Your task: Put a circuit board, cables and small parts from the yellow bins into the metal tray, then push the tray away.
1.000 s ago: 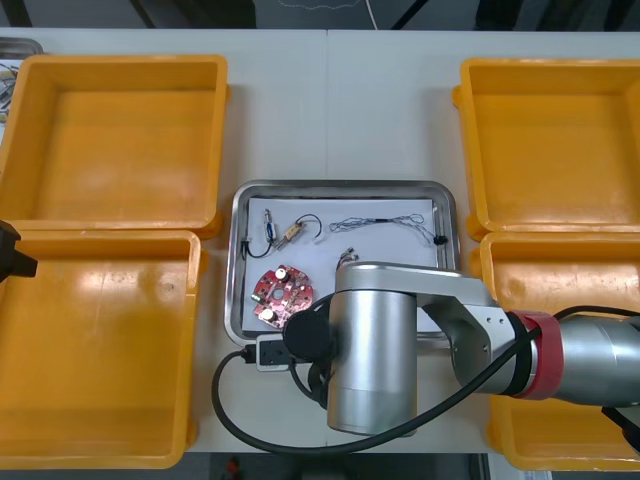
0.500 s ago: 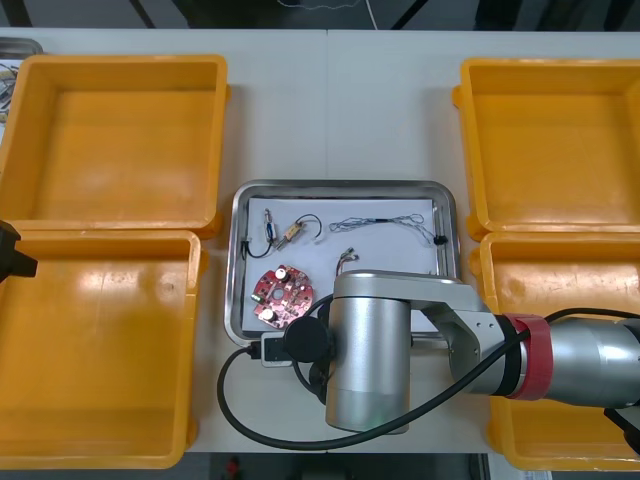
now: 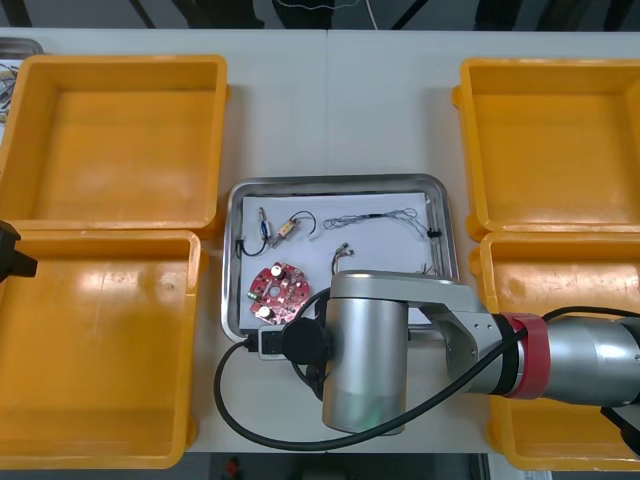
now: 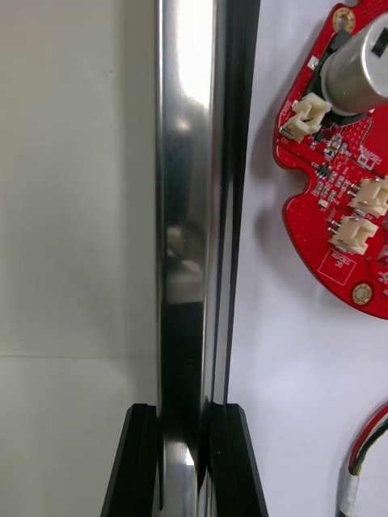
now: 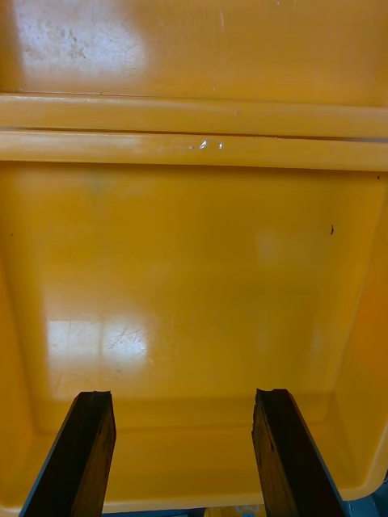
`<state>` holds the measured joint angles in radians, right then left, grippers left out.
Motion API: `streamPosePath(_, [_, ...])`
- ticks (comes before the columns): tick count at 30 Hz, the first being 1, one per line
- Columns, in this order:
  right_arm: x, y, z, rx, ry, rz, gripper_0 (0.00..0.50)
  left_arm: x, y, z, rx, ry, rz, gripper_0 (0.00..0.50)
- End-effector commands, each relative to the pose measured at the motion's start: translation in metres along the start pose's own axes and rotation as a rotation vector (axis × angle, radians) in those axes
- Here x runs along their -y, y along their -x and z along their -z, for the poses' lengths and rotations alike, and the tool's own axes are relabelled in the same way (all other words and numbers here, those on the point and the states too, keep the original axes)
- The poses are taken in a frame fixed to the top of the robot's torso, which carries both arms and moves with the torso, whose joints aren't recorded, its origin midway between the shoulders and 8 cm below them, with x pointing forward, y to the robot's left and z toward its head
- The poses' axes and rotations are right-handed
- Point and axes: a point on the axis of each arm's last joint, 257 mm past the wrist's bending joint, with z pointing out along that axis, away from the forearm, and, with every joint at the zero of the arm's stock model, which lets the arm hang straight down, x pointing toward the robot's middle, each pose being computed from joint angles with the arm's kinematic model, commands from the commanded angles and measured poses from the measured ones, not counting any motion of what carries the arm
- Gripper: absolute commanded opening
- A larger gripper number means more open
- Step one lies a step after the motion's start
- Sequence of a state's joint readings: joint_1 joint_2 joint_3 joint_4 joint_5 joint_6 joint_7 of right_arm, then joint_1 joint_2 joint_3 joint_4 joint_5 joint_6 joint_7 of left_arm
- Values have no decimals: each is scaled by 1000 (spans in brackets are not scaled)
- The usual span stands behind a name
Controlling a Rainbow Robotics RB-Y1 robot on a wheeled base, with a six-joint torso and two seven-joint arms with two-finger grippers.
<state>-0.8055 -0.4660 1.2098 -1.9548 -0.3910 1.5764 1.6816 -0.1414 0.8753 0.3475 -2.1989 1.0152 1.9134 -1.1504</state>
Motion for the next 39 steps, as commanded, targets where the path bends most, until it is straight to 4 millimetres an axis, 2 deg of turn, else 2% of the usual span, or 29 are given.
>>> streamPosePath(1, [22, 22, 12, 38, -70, 12, 0, -12, 2, 14, 16, 48, -117, 500])
streamPosePath(26, [129, 13, 25, -38, -262, -47, 0, -12, 2, 14, 16, 48, -117, 500])
streamPosePath(39, [191, 21, 32, -66, -358, -59, 0, -12, 2, 14, 16, 48, -117, 500])
